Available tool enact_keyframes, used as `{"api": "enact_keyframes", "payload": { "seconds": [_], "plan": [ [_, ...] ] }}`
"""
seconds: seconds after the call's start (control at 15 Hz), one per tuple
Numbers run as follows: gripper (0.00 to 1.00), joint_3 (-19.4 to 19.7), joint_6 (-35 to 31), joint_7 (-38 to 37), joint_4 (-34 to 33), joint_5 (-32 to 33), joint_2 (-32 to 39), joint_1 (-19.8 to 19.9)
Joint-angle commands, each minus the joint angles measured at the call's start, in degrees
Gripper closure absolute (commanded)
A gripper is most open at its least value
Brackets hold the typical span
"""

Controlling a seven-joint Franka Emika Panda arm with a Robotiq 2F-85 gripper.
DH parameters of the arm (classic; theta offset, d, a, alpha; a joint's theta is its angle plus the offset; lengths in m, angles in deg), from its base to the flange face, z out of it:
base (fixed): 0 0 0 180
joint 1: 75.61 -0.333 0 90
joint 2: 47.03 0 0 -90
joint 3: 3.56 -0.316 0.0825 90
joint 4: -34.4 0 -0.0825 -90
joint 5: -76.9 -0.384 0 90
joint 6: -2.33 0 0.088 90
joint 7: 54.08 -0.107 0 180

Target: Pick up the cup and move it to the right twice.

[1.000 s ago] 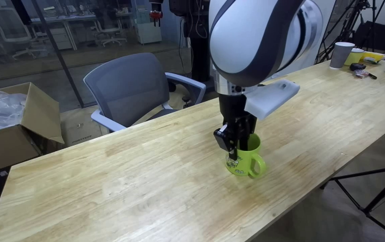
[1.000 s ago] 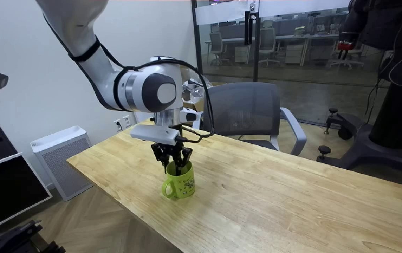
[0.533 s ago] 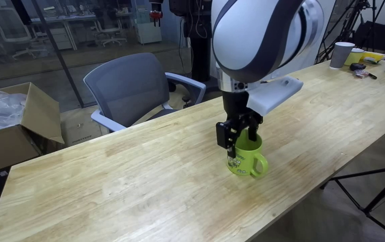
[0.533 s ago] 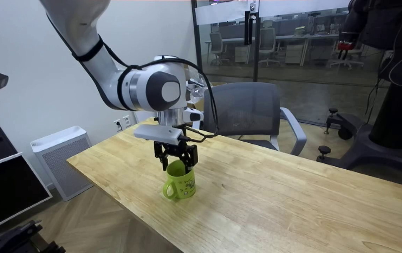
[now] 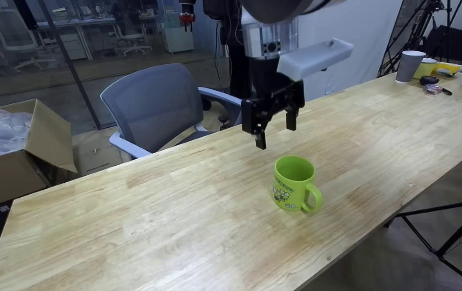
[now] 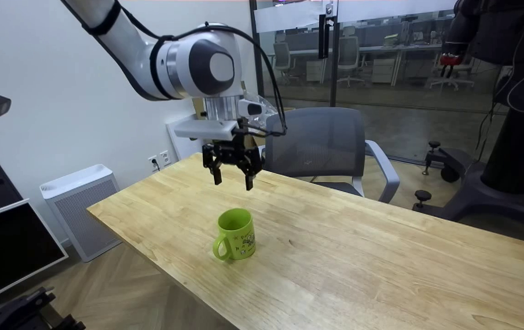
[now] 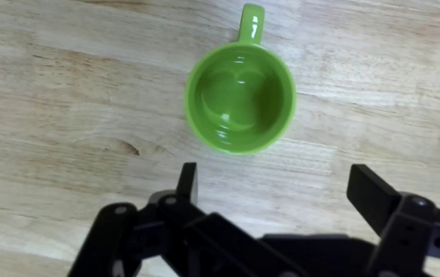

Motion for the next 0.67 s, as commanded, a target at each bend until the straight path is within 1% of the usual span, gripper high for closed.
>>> {"api": "enact_keyframes", "payload": {
  "seconds": [0.0, 0.13, 0.2, 0.6],
  "plan": [
    [0.00, -0.30, 4.03, -2.47, -1.10, 1.64, -4.06, -0.31],
    [0.00, -0.29, 5.57, -2.90, -0.66, 2.52, -6.02, -0.41],
    [0.00, -1.11, 3.55, -0.43, -1.02, 1.21, -3.94, 0.77],
    [0.00, -1.23, 3.65, -0.20, -0.88, 1.26, -3.74, 0.90]
  ]
}}
